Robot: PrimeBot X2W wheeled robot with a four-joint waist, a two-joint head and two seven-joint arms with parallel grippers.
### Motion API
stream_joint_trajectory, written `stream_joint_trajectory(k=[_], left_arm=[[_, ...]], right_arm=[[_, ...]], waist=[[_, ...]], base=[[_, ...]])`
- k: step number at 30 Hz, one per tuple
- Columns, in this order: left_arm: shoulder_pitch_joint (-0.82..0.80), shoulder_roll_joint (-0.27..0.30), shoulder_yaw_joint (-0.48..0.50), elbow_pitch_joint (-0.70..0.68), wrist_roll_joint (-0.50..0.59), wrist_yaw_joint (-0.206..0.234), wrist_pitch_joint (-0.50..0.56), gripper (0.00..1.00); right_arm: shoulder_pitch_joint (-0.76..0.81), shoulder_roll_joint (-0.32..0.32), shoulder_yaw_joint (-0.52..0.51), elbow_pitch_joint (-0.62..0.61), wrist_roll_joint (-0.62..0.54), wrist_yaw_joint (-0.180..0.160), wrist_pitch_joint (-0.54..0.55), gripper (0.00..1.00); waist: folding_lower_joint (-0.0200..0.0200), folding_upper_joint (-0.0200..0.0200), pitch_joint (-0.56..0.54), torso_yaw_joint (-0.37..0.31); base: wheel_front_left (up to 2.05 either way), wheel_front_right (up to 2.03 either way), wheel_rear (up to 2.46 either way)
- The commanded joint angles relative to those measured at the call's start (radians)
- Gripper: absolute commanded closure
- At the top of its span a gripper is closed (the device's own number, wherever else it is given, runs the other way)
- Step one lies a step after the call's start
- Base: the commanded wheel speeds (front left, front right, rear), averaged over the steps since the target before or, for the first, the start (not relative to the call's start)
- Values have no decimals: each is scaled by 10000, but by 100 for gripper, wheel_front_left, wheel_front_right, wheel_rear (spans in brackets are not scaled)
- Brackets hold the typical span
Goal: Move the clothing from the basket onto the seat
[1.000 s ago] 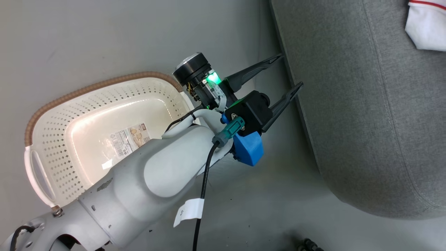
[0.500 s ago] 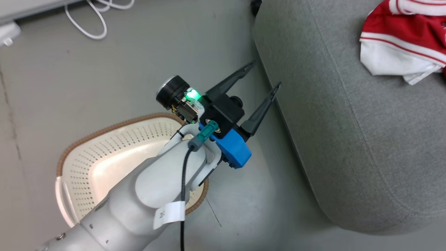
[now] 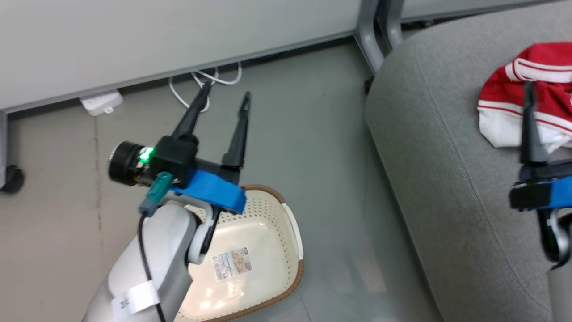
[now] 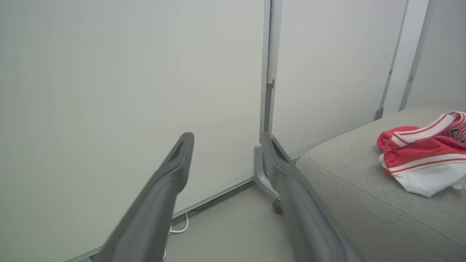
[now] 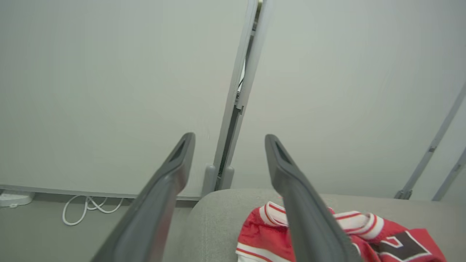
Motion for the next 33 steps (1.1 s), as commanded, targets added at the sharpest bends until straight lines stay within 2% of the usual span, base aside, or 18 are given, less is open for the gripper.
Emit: stream_joint_trajectory(k=[1,5,12,24,33], left_arm=[[351,27,313,-96,162,-15,-36,0],[1077,-1,1291,-274,550,-141,-36,0],[2208,-259,2553,-503,1096,-437,-35,0],[4122,-989,4399,-787,1956,-1161,-36,0],[4845,-1299,4933,-699,2325,-1588,-36,0]], right_arm=[[210,87,242,-58,31,1,-9,0],[258,272,1049,-13,93,1,-9,0],[610,540,1608,267,279,1,-9,0],[2204,1236,1451,714,529,1,-9,0],[3004,1524,1265,863,663,1,-9,0]], waist=[[1,0,-480,465],[1,0,-778,787],[1,0,-1229,1292],[1,0,-2230,1898],[1,0,-2616,1984]], base=[[0,0,0],[0,0,0],[0,0,0],[0,0,0],[0,0,0]])
